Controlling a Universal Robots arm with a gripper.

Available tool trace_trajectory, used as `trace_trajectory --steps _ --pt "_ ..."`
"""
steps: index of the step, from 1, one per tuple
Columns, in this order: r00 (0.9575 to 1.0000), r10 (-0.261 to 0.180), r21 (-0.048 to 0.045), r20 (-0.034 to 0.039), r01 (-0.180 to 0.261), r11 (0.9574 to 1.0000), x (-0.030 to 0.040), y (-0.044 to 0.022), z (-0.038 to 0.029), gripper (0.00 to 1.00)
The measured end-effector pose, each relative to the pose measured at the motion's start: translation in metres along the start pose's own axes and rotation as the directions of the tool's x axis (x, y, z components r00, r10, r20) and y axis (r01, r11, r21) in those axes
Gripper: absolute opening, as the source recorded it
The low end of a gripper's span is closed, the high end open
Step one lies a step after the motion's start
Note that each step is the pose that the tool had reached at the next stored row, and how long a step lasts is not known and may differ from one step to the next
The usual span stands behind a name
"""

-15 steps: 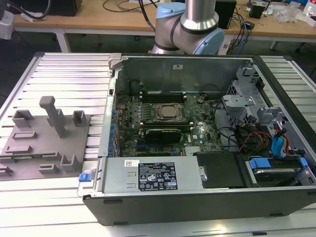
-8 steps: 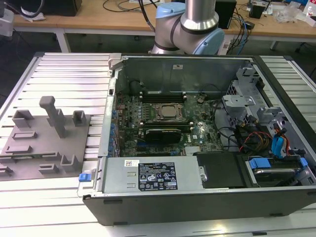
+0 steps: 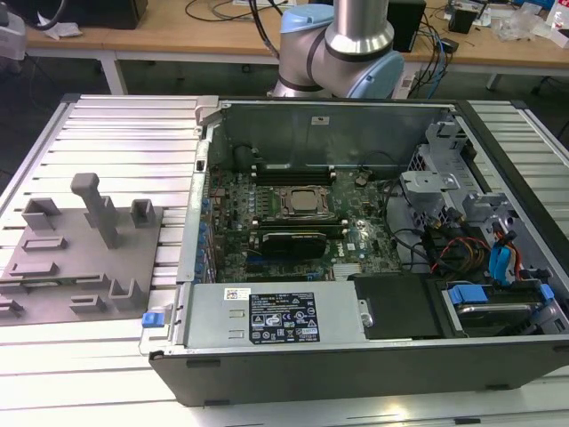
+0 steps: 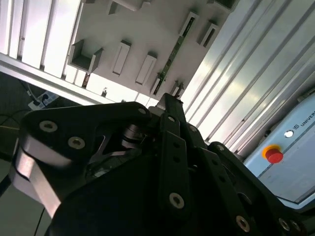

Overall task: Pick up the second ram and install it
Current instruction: 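Pick up the second ram and move it above second insertion slot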

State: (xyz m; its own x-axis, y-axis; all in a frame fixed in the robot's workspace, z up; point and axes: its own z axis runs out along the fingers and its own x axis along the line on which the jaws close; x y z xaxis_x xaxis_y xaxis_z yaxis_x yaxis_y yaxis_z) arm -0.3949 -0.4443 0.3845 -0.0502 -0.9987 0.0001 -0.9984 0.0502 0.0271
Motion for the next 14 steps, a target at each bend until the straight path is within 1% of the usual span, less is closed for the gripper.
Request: trace_trajectory --steps 12,13,14 --pt "1.0 -0.004 -0.0001 -0.0003 0.004 1.0 -0.0001 0.0001 0.0 0.11" --pt "1.0 -0.004 -0.0001 -0.0003 0.004 1.0 -0.0001 0.0001 0.0 0.17" --pt "1.0 -0.004 -0.0001 -0.0003 0.004 1.0 -0.0001 0.0001 0.0 0.29"
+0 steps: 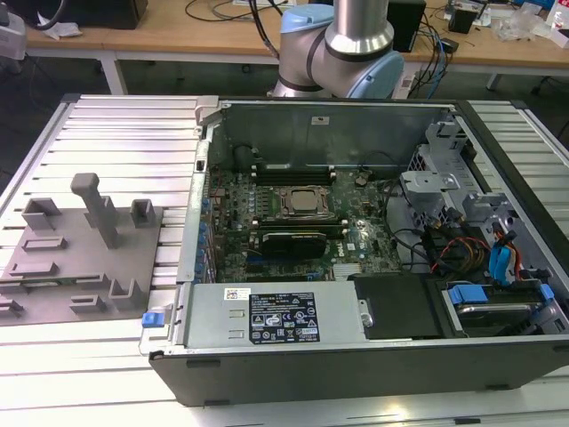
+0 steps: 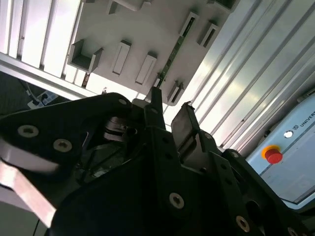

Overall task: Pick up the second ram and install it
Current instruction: 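Pick up the second ram and move it above second insertion slot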

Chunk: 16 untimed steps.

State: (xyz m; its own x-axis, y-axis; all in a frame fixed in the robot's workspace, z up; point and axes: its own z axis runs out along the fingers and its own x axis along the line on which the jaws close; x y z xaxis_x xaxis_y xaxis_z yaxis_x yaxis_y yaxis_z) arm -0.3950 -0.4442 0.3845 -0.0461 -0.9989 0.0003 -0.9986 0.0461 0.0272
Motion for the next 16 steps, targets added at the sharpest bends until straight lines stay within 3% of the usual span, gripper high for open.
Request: trace_trajectory --steps 1,7,16 --pt "1.0 0.0 0.0 0.0 0.0 1.0 0.0 0.0 0.0 0.36" --pt "1.0 0.0 0.0 0.0 0.0 1.0 0.0 -0.0001 0.0029 0.36" --pt "1.0 0.0 0.0 0.0 0.0 1.0 0.0 -0.0004 0.0137 0.36"
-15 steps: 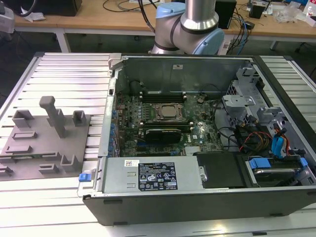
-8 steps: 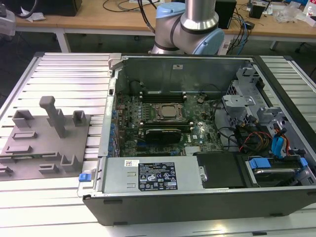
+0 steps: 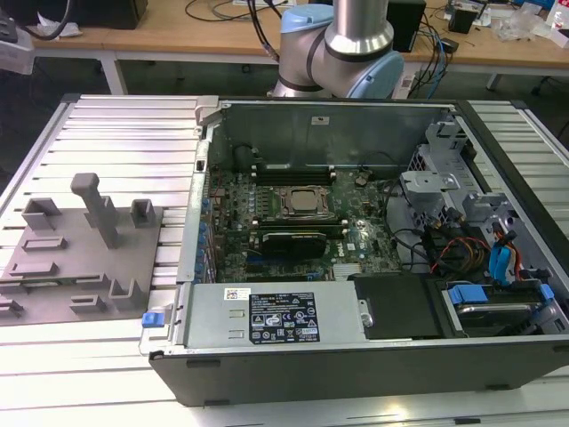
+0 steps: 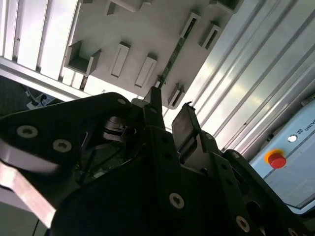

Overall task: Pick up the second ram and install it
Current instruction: 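Pick up the second ram and move it above second insertion slot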

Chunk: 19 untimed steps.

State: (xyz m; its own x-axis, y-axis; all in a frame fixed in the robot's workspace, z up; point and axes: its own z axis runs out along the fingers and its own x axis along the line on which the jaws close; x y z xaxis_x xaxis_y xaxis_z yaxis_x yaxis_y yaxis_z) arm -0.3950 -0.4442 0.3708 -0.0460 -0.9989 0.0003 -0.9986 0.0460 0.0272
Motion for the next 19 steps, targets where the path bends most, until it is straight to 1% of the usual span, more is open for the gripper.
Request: trace_trajectory --steps 7,13,19 --pt "1.0 0.0 0.0 0.0 0.0 1.0 0.0 -0.0002 0.0066 0.36" --pt "1.0 0.0 0.0 0.0 0.0 1.0 0.0 -0.0003 0.0106 0.36" --pt "1.0 0.0 0.0 0.0 0.0 1.0 0.0 -0.0005 0.0176 0.36"
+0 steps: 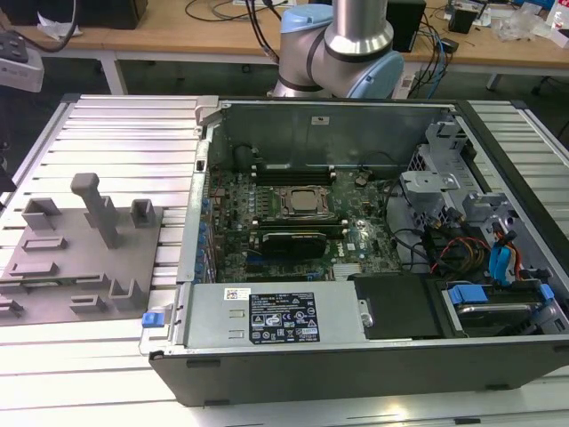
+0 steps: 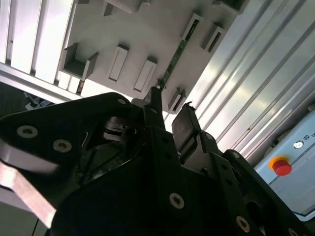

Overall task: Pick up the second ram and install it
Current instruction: 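Pick up the second ram and move it above second insertion slot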

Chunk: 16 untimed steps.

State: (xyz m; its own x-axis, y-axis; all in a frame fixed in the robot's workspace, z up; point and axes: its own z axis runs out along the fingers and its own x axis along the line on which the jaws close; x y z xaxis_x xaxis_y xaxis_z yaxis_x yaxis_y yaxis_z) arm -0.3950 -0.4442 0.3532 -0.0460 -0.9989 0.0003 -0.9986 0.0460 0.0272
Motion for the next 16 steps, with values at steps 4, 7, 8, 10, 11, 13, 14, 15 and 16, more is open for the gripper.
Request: trace_trajectory --steps 4,7,8,10,11,13,14,15,16 --pt "1.0 0.0 0.0 0.0 0.0 1.0 0.0 -0.0001 0.0043 0.36" --pt "1.0 0.0 0.0 0.0 0.0 1.0 0.0 -0.0002 0.0076 0.36" --pt "1.0 0.0 0.0001 0.0 0.0 1.0 0.0 -0.0002 0.0086 0.36" --pt "1.0 0.0 0.0 0.0 0.0 1.0 0.0 -0.0003 0.0122 0.36" --pt "1.0 0.0 0.0 0.0 0.0 1.0 0.0 -0.0004 0.0132 0.36" --pt "1.0 0.0 0.0 0.0 0.0 1.0 0.0 -0.0004 0.016 0.36" --pt "1.0 0.0 0.0001 0.0 0.0 1.0 0.0 -0.0005 0.0175 0.36" --pt "1.0 0.0 0.0 0.0 0.0 1.0 0.0 -0.0005 0.0185 0.36" --pt "1.0 0.0 0.0 0.0001 0.0 1.0 0.0 -0.0005 0.0197 0.36"
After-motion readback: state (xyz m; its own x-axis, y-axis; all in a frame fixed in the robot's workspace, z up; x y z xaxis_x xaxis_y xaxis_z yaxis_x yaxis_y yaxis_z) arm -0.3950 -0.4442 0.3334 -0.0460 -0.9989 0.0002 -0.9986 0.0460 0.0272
